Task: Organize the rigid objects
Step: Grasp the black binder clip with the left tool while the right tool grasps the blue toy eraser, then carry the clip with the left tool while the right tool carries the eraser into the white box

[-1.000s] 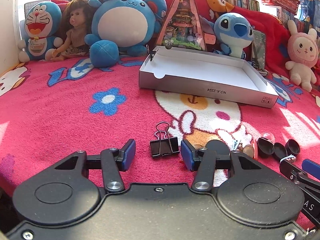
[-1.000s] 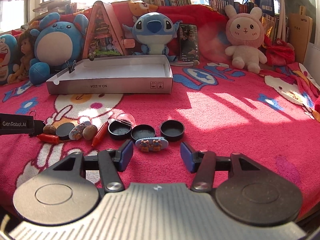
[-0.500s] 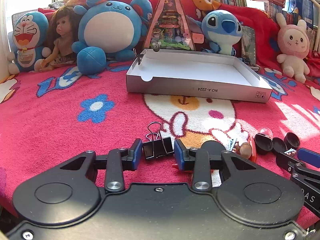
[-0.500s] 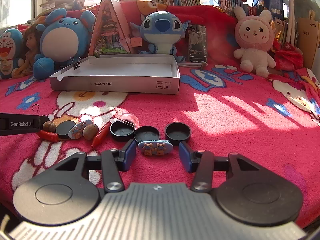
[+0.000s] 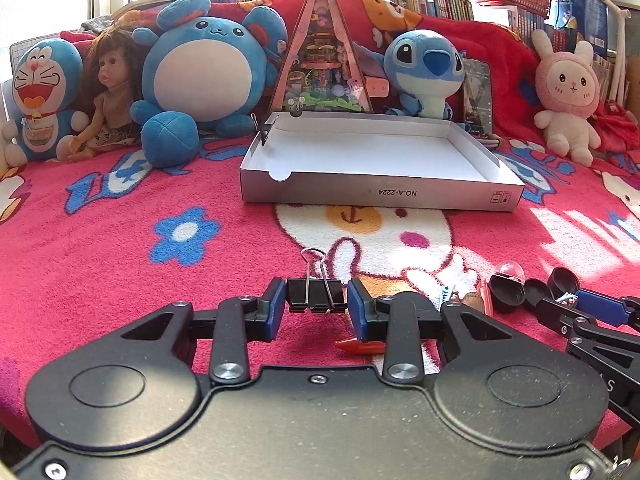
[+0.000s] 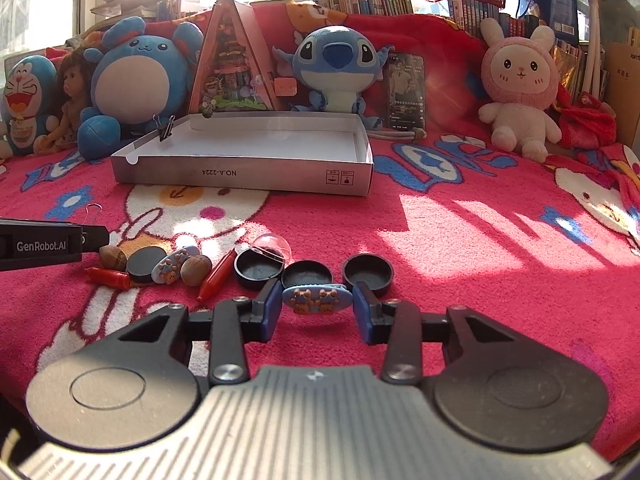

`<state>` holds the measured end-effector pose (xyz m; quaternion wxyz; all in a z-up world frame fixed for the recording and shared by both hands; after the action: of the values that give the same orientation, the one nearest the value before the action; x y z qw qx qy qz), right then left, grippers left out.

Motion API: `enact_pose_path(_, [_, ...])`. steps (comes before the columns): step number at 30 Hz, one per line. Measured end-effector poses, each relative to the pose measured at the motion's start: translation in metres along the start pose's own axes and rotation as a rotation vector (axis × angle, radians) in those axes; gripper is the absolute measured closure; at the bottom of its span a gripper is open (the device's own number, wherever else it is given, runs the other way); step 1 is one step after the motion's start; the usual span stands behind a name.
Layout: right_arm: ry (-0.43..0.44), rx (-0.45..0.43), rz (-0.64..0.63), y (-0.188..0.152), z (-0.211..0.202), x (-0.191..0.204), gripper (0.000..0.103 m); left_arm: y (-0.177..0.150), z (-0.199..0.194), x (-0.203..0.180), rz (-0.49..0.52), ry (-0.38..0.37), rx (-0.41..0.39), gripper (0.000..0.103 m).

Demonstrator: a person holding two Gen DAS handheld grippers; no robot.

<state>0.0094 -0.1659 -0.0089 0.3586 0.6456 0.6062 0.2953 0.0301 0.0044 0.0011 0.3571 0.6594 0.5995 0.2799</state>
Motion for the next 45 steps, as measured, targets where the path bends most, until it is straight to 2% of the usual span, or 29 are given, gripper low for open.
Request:
enact_pose_path(6, [0.025, -0.011, 0.040, 0.017, -0.002, -0.007, 0.059, 0.017, 0.001, 0.003, 0.004, -0.029, 0.000, 0.072])
enact_pose_path(16, [0.072, -0.015, 0.173, 0.058, 0.016, -0.026, 0.059, 0.056, 0.016, 0.011, -0.014, -0.087, 0.002, 0.074])
enact_pose_path(24, [0.056, -0.022, 0.179, 0.060, 0.016, -0.032, 0.059, 0.045, 0.008, 0.010, 0.007, -0.090, -0.022, 0.074])
enact_pose_path(32, [0.045, -0.032, 0.171, 0.058, 0.010, -0.033, 0.059, 0.037, -0.023, -0.003, 0.091, -0.071, -0.144, 0.074])
enact_pose_path(40, [0.042, -0.042, 0.173, 0.063, 0.012, -0.032, 0.059, 0.048, -0.021, 0.003, 0.056, -0.093, -0.127, 0.074])
enact_pose_path(45, [0.077, -0.019, 0.204, 0.075, 0.022, -0.038, 0.059, 0.072, -0.005, 0.014, -0.007, -0.164, -0.069, 0.074])
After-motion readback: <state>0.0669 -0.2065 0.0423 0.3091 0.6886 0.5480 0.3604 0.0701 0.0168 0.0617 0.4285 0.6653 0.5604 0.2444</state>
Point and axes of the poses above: each gripper's, at about its wrist camera, not at the fingertips, and z roughly the way its jaws point, x to its left, y to its top, the point moved 3 cm from there along z, roughly the way its jaws point, and after that the axes turned 4 degrees about -y, right-handed, at the moved point
